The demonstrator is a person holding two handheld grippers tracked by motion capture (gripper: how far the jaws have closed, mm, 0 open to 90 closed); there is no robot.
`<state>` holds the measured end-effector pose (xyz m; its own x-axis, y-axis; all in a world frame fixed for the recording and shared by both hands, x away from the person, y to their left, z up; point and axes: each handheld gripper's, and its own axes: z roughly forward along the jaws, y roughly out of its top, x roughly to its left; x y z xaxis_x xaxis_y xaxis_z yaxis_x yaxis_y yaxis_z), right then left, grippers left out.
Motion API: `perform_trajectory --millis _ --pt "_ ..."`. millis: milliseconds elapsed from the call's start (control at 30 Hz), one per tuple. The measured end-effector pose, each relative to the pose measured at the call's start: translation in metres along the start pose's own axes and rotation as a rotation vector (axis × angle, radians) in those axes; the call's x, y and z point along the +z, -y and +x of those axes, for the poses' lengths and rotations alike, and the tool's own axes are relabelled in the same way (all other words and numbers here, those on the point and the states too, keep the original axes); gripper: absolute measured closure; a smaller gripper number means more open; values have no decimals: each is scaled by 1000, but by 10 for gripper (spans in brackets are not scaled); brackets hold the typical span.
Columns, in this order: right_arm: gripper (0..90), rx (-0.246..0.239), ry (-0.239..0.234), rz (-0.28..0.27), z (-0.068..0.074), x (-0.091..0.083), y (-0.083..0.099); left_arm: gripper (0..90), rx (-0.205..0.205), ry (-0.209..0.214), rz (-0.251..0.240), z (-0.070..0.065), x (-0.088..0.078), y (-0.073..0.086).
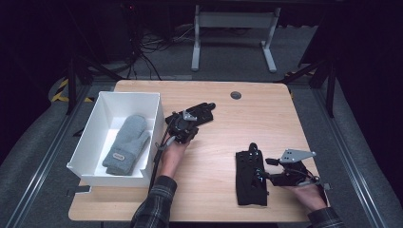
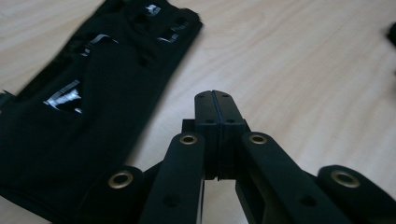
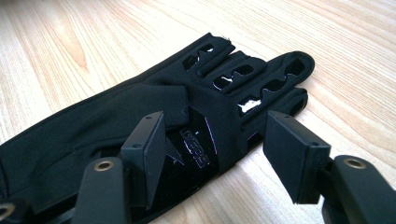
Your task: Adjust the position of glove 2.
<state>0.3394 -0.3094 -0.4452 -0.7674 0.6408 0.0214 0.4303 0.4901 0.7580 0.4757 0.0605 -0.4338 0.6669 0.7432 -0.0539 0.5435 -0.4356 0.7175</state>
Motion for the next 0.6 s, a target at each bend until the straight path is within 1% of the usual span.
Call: perform_trajectory --millis 67,100,133,200,333,367,400,500,533,567,600 --pt "402 0 -3 1 0 0 0 900 -13 -12 0 7 6 -5" --pt "402 -1 -5 2 0 0 0 900 -13 -12 0 7 6 -5" --pt "402 -3 -2 4 0 0 0 900 -15 -24 9 14 14 -9" --pt "402 -7 -5 8 0 1 0 900 -13 -35 19 18 20 -12" --pt "402 -8 -8 8 0 1 0 900 -28 -47 32 26 32 -13" --pt "402 -9 -7 7 0 1 0 900 -28 -47 32 26 32 -13" --pt "402 -10 -6 7 -1 1 1 900 -34 -64 35 29 37 -13" --pt "402 -9 -6 8 -1 1 1 900 -46 -76 53 33 42 -11" --pt "402 -9 -8 7 -1 1 1 900 -56 -63 48 35 43 -9" --pt "402 -9 -8 7 -1 1 1 900 -56 -63 48 35 43 -9" --pt "402 -9 -9 7 -1 1 1 900 -71 -58 41 37 43 -8"
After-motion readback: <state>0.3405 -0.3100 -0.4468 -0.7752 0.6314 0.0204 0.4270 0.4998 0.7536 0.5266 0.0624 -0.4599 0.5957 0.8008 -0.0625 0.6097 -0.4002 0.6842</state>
